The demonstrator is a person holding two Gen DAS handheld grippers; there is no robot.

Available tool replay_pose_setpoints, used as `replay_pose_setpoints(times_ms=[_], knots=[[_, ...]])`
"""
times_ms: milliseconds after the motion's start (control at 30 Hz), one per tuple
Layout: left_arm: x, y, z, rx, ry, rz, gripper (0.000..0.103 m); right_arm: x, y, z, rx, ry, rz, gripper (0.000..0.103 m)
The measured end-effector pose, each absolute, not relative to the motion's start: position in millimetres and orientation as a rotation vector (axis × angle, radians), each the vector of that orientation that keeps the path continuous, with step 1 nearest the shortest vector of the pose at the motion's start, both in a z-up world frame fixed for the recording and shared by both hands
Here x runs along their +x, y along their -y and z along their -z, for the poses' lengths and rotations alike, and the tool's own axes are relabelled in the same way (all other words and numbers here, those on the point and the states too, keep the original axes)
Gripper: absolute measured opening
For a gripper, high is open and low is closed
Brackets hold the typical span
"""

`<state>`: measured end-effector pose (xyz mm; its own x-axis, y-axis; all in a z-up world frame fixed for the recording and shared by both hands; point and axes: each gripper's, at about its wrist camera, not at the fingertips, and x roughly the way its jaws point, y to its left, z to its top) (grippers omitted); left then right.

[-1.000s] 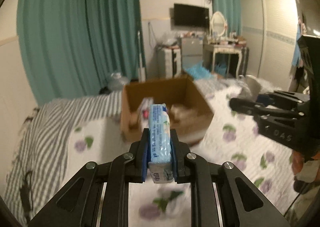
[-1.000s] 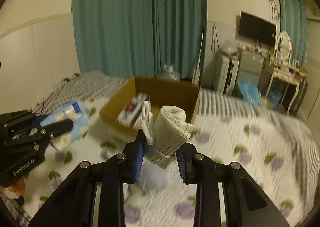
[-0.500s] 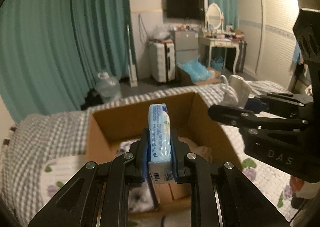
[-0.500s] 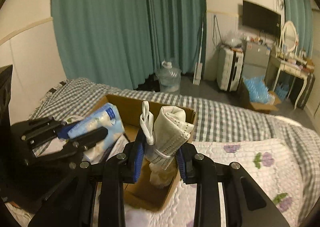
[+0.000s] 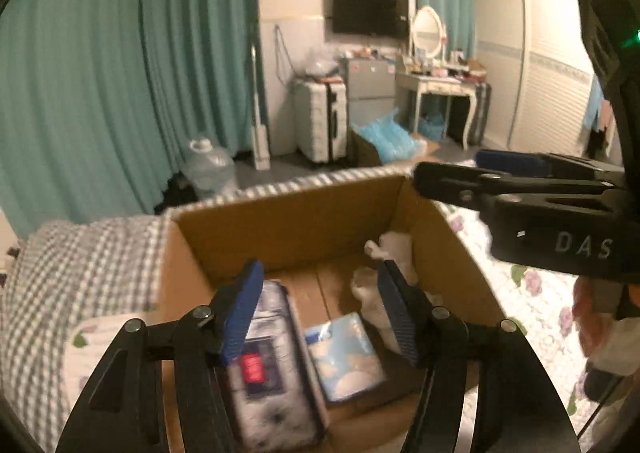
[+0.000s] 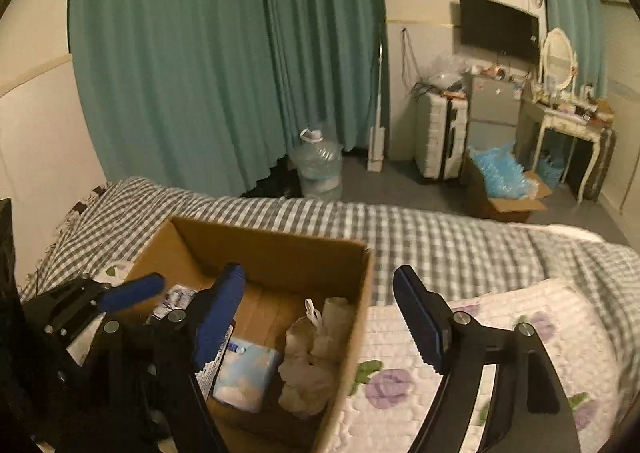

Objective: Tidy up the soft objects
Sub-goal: 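Carry both items over the box and release them inside, then grasp the white pipe-cleaner toy with the left gripper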

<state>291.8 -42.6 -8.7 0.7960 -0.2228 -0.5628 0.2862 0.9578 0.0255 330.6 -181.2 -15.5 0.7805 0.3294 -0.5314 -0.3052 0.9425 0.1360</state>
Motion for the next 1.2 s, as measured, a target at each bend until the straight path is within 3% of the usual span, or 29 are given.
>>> replay_pose_setpoints(times_ms=[300, 333, 400, 600, 900, 1200], knots=[[196, 16, -87, 0.1, -0.397, 0.193, 0.061, 240, 203, -74, -0.026, -0.453, -0.257, 0.095], [181, 12, -98, 0.094, -0.367, 0.181, 0.071, 225, 204, -85, -0.03, -0.435, -0.25, 0.095], [154, 6, -120, 0.084, -0.303, 0.146, 0.079, 194, 208, -108, -0.039, -0.394, -0.241, 0.099], [98, -9, -144, 0.103, -0.253, 0.091, 0.079, 112, 205, -149, -0.108, -0.338, -0.227, 0.102], [85, -7, -80, 0.085, -0.423, 0.101, 0.079, 50, 206, -94, -0.133, -0.409, -0.235, 0.102], [117, 18, 54, 0.065, -0.709, 0.062, 0.079, 87, 202, 23, -0.068, -0.571, -0.288, 0.102]])
